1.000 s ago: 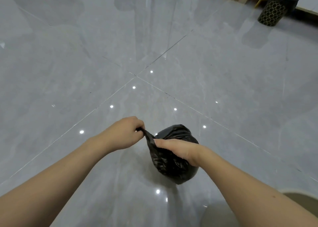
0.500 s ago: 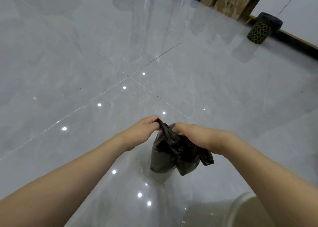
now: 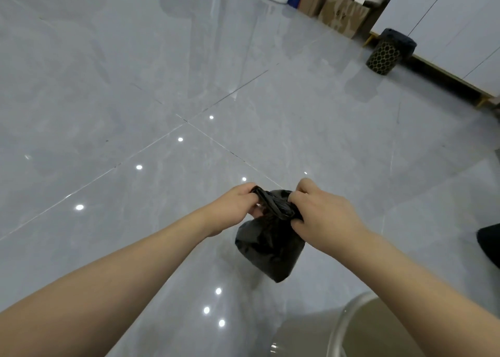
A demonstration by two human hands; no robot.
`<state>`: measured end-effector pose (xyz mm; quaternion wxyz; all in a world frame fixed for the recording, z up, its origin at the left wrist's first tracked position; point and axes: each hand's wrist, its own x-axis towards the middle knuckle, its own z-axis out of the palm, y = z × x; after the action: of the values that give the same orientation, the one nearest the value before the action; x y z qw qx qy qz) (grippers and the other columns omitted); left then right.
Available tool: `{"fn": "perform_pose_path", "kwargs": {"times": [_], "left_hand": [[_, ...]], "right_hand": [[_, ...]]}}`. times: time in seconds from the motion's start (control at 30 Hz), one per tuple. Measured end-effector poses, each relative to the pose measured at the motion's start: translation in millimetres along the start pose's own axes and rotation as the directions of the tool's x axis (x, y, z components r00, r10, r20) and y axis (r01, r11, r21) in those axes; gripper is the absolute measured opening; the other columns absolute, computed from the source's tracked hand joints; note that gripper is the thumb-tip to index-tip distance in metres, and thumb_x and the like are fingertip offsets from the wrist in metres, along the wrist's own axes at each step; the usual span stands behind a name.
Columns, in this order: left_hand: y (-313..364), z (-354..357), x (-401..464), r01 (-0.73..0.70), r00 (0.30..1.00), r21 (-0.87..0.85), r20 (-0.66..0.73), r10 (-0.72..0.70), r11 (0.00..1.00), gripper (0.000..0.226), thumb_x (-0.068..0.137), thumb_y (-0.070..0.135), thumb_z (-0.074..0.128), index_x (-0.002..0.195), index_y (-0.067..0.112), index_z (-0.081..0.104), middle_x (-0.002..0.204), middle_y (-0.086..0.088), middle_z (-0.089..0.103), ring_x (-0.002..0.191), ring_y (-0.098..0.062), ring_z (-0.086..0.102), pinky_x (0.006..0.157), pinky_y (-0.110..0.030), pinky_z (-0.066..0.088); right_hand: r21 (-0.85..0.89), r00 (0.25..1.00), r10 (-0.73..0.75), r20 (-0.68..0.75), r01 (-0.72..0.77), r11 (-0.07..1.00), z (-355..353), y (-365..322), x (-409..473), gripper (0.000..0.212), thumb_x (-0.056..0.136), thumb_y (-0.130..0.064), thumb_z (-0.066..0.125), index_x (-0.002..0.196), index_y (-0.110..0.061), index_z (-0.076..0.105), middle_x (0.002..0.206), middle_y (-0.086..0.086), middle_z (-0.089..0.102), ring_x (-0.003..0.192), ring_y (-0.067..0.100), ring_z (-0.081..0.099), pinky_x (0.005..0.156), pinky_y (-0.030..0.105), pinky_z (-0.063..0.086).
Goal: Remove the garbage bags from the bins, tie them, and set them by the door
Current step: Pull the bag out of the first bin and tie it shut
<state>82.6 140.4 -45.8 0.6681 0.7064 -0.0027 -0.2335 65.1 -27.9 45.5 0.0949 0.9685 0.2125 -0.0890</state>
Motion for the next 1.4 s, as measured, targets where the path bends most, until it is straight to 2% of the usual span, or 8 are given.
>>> {"fn": "perform_pose_path", "kwargs": {"times": [0.27, 0.47, 0.57, 0.67, 0.77, 0.9, 1.23, 1.4], "left_hand": [[0.3, 8.0, 0.7, 0.192, 0.981, -0.143, 0.018, -0.191, 0.971, 0.017, 0.093, 0.017, 0.052, 0.096, 0.006, 0.065, 0.092, -0.016, 0.070, 0.083, -0.029, 0.067, 0.080, -0.037, 0.054], [3.7, 13.2, -20.0, 0.053, 0.996, 0.080, 0.063, -0.058, 0.995, 0.045, 0.067, 0.057, 0.076, 0.098, 0.026, 0.065, 0.096, 0.004, 0.072, 0.090, -0.012, 0.070, 0.088, -0.034, 0.054], [-3.4, 20.1, -16.7, -0.024, 0.993, 0.423, -0.092, 0.069, 0.906, 0.031, 0.073, 0.053, 0.065, 0.077, 0.022, 0.063, 0.077, 0.004, 0.067, 0.082, -0.016, 0.065, 0.090, -0.043, 0.049], [-7.4, 16.3, -14.2, -0.097, 0.903, 0.728, -0.222, 0.367, 0.679, 0.016, 0.081, 0.037, 0.055, 0.071, 0.025, 0.053, 0.075, 0.005, 0.051, 0.074, -0.013, 0.053, 0.092, -0.040, 0.039], [-12.9, 12.3, -15.3, -0.156, 0.844, 0.790, -0.206, 0.495, 0.593, 0.008, 0.080, 0.032, 0.051, 0.086, 0.028, 0.052, 0.080, 0.010, 0.048, 0.077, -0.011, 0.049, 0.089, -0.037, 0.036], [-16.9, 14.6, -14.9, -0.303, 0.843, 0.699, -0.120, 0.524, 0.648, 0.040, 0.074, 0.016, 0.043, 0.105, 0.032, 0.063, 0.097, 0.010, 0.045, 0.092, -0.012, 0.045, 0.090, -0.030, 0.030], [-18.0, 17.3, -8.2, -0.097, 0.932, 0.513, -0.254, 0.259, 0.853, 0.041, 0.082, 0.001, 0.043, 0.061, 0.035, 0.050, 0.104, 0.020, 0.046, 0.110, -0.012, 0.030, 0.092, -0.023, 0.016], [-25.3, 13.4, -10.2, -0.149, 0.871, 0.689, -0.248, 0.424, 0.709, 0.028, 0.077, 0.014, 0.049, 0.096, 0.033, 0.057, 0.113, 0.012, 0.042, 0.108, -0.014, 0.033, 0.091, -0.025, 0.016]], "right_hand": [[-0.127, 0.899, -0.290, -0.328, 0.262, 0.957, 21.6, 13.1, -7.7, 0.036, 0.071, -0.006, 0.066, 0.102, -0.023, 0.059, 0.076, -0.003, 0.054, 0.044, 0.023, 0.046, 0.035, 0.024, 0.023], [0.287, 0.986, 0.097, -0.139, -0.054, 0.957, 17.2, 14.8, 2.7, 0.020, 0.096, -0.025, 0.044, 0.109, -0.022, 0.058, 0.100, -0.007, 0.054, 0.085, 0.020, 0.060, 0.069, 0.035, 0.049], [0.550, 0.982, 0.180, 0.055, -0.180, 0.815, 16.5, 11.5, 8.9, 0.015, 0.095, -0.022, 0.048, 0.093, -0.016, 0.062, 0.083, -0.004, 0.056, 0.075, 0.016, 0.058, 0.058, 0.027, 0.045], [0.804, 0.904, 0.127, 0.408, -0.422, 0.419, 13.7, 12.8, 8.4, 0.015, 0.094, -0.020, 0.056, 0.086, -0.012, 0.065, 0.063, 0.000, 0.058, 0.049, 0.009, 0.046, 0.048, 0.022, 0.035], [0.757, 0.760, -0.063, 0.647, -0.630, 0.175, 10.3, 17.2, 6.8, 0.015, 0.087, -0.027, 0.058, 0.091, -0.013, 0.061, 0.083, 0.017, 0.063, 0.045, 0.010, 0.037, 0.043, 0.020, 0.028], [0.697, 0.696, -0.104, 0.710, -0.674, 0.244, 7.7, 12.9, 7.0, 0.024, 0.071, -0.030, 0.057, 0.086, -0.011, 0.056, 0.075, 0.011, 0.060, 0.044, 0.011, 0.035, 0.044, 0.022, 0.026], [0.834, 0.893, 0.095, 0.441, -0.446, 0.326, 17.9, 4.3, 10.2, 0.007, 0.087, -0.014, 0.056, 0.086, -0.017, 0.061, 0.054, -0.004, 0.050, 0.041, 0.012, 0.037, 0.037, 0.021, 0.029], [0.726, 0.723, -0.094, 0.685, -0.664, 0.180, 16.4, 13.1, 6.9, 0.019, 0.079, -0.025, 0.056, 0.090, -0.009, 0.058, 0.074, 0.016, 0.052, 0.046, 0.016, 0.037, 0.039, 0.021, 0.027]]}}
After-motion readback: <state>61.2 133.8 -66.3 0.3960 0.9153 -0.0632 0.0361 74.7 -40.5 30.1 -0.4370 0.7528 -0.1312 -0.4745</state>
